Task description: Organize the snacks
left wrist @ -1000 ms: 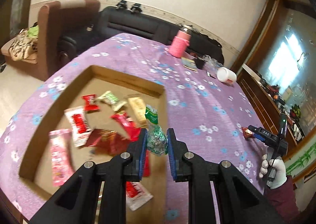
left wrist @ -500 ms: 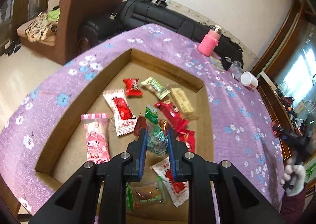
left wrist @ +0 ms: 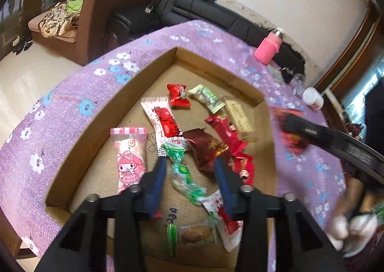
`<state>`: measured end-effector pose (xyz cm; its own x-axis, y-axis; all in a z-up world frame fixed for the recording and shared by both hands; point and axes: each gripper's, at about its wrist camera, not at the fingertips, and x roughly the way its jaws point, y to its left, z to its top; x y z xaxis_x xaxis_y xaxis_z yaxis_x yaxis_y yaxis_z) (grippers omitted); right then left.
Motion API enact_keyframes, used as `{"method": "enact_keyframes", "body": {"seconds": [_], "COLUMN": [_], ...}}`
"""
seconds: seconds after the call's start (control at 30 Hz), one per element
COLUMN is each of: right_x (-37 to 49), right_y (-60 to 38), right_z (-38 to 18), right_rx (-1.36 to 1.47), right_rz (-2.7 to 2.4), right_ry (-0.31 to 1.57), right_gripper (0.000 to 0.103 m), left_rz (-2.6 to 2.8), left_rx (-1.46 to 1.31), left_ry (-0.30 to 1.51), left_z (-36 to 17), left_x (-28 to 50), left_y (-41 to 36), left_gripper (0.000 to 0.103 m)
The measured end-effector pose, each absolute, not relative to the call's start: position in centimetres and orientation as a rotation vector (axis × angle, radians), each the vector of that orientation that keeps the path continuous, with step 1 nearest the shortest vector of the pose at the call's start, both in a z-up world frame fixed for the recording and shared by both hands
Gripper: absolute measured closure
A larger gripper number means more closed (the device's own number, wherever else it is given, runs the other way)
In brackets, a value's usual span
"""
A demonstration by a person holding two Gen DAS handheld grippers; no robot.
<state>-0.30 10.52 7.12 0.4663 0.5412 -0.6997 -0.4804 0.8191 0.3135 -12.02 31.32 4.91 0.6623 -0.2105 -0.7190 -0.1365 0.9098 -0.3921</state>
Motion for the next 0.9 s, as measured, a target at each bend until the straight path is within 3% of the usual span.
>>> {"method": "enact_keyframes", "body": {"seconds": [0.33, 0.43, 0.7, 0.9], "right_x": [2.9, 2.1, -4.3, -9.4], "right_y": [17.6, 16.7, 11.1, 7.7], "right_z": [3.2, 4.3, 7.8, 7.6], "right_rx": [0.066, 0.074, 0.077, 0.119], "right_rz": [0.611, 0.601, 0.53, 0.452], "right_ry": [0.983, 0.946, 0.775, 0.716], "right_gripper": [0.064, 0.064, 0.044, 0.038], "left_rz": [0.049, 0.125, 0.186, 0.235], "left_rx": [-0.357, -0.303, -0.213, -0.143], "left_ry": [0.693, 0.644, 0.588, 0.568], "left_z": [8.8, 9.4, 10.3, 11.4], "left_x": [-15.8, -16.5, -17.1, -17.1], "left_y": [33.2, 33.4, 31.1, 27.8], "left_gripper": [0.031, 0.03, 0.024, 0.009]}}
